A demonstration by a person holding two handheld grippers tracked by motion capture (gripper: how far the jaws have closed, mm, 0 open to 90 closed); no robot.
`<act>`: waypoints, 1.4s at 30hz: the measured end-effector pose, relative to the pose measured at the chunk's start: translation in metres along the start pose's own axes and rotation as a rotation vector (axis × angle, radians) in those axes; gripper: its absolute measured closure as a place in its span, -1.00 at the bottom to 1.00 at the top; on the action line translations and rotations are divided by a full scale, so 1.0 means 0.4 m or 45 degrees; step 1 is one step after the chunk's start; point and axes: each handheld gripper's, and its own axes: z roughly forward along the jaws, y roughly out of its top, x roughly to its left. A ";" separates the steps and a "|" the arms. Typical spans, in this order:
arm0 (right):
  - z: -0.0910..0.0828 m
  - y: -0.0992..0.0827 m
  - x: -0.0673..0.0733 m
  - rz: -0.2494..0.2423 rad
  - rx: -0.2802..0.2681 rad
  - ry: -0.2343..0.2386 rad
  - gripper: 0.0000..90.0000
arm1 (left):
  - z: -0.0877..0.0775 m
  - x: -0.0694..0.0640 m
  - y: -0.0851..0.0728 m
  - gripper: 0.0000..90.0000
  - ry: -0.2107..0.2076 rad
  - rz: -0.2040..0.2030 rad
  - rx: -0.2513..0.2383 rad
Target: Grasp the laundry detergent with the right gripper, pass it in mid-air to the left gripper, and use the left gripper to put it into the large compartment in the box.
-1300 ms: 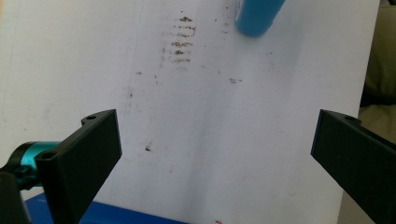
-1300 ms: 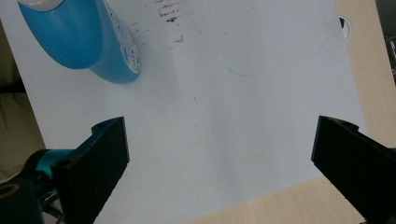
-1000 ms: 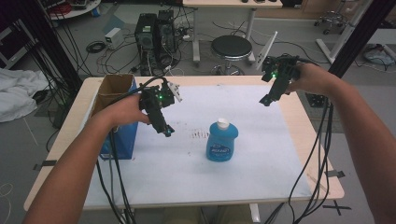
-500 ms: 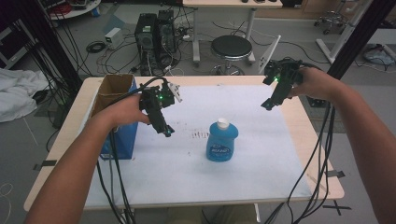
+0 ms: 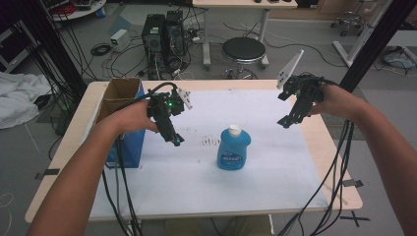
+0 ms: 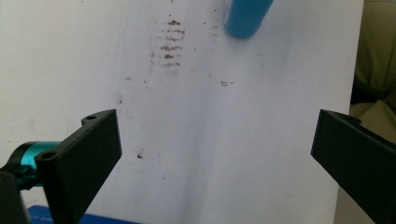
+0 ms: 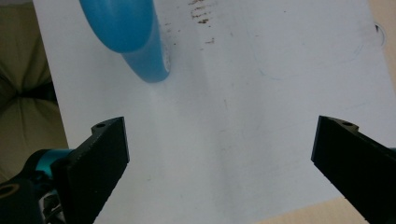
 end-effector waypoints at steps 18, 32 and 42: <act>0.087 -0.074 0.064 -0.002 -0.181 0.112 -0.93 | 0.007 -0.004 0.007 -0.96 -0.026 0.038 -0.004; 0.163 -0.085 0.096 -0.039 -0.336 0.186 -0.93 | 0.016 -0.001 0.005 -0.96 -0.031 0.043 0.004; 0.217 -0.083 0.099 -0.040 -0.403 0.232 -0.93 | 0.018 0.001 0.006 -0.96 -0.028 0.040 0.001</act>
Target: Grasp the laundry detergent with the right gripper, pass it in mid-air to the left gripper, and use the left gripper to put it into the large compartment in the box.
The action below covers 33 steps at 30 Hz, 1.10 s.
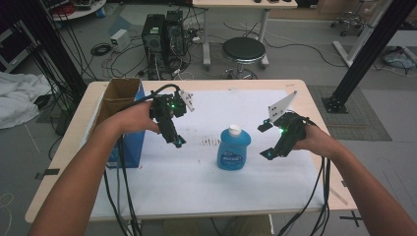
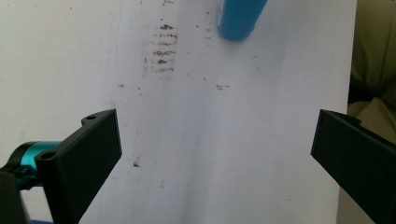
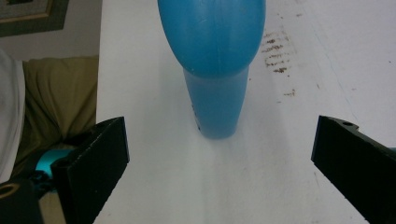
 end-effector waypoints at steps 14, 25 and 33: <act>0.069 -0.007 -0.016 -0.017 -0.072 0.053 -0.93 | 0.001 -0.001 -0.007 -0.96 0.002 -0.006 -0.007; 0.108 -0.014 -0.030 -0.019 -0.118 0.076 -0.93 | 0.005 0.003 -0.005 -0.96 -0.001 -0.011 -0.004; 0.142 -0.009 -0.031 -0.034 -0.149 0.094 -0.93 | 0.006 0.003 -0.006 -0.96 0.002 -0.015 -0.009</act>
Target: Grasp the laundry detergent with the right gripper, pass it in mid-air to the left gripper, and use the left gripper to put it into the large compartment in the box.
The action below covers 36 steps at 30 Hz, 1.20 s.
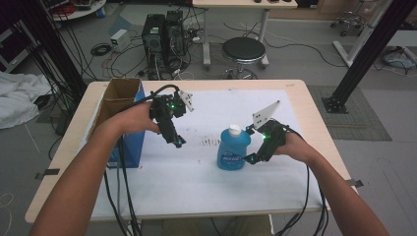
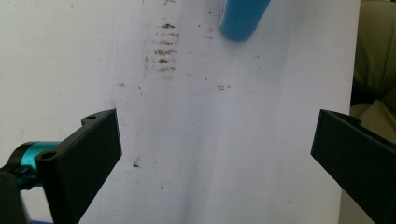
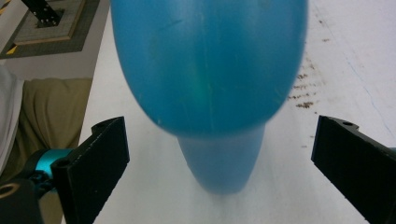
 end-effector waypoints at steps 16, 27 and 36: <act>0.048 0.000 -0.004 -0.003 -0.088 0.031 -0.93 | -0.002 -0.002 -0.002 -0.96 0.007 -0.003 0.000; 0.067 -0.014 0.000 -0.005 -0.162 0.012 -0.93 | -0.004 -0.001 -0.008 -0.96 0.011 -0.013 0.000; 0.075 -0.022 -0.001 -0.018 -0.231 0.041 -0.63 | -0.004 -0.003 -0.007 -0.96 0.014 -0.014 0.001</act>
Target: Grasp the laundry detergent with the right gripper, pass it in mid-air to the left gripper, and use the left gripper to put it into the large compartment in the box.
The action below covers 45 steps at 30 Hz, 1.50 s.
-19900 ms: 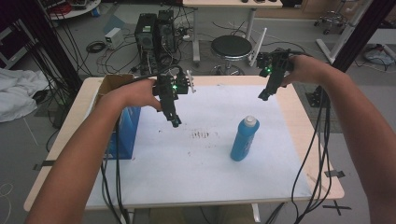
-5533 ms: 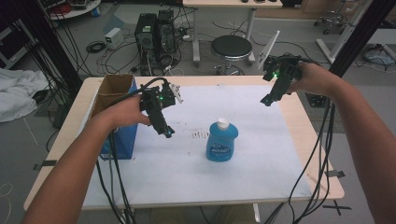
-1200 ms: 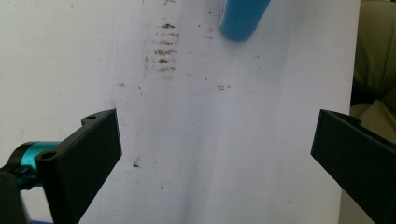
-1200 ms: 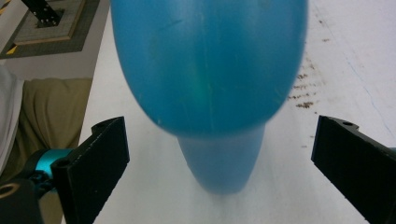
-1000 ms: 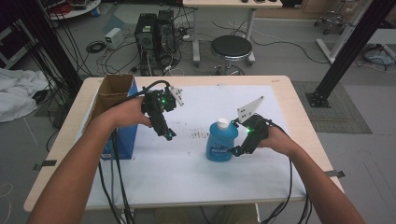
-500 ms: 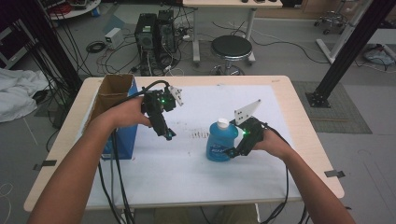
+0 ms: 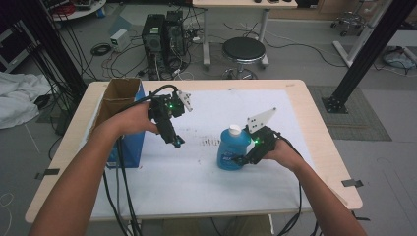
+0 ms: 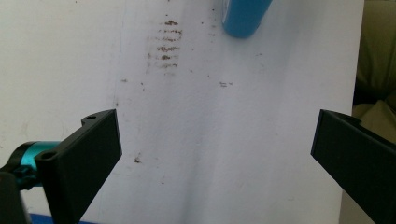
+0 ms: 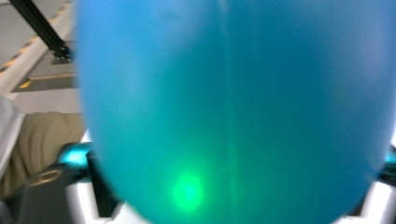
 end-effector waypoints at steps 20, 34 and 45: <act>0.008 -0.006 -0.006 -0.003 -0.033 0.003 -0.44 | 0.002 -0.002 -0.001 -0.96 0.002 0.003 -0.001; 0.007 -0.006 -0.006 -0.028 -0.055 -0.027 -0.26 | 0.005 -0.002 0.004 -0.96 -0.002 0.010 0.001; 0.005 -0.008 0.001 -0.062 -0.068 -0.028 -0.05 | 0.006 -0.003 0.005 -0.96 -0.002 0.007 0.003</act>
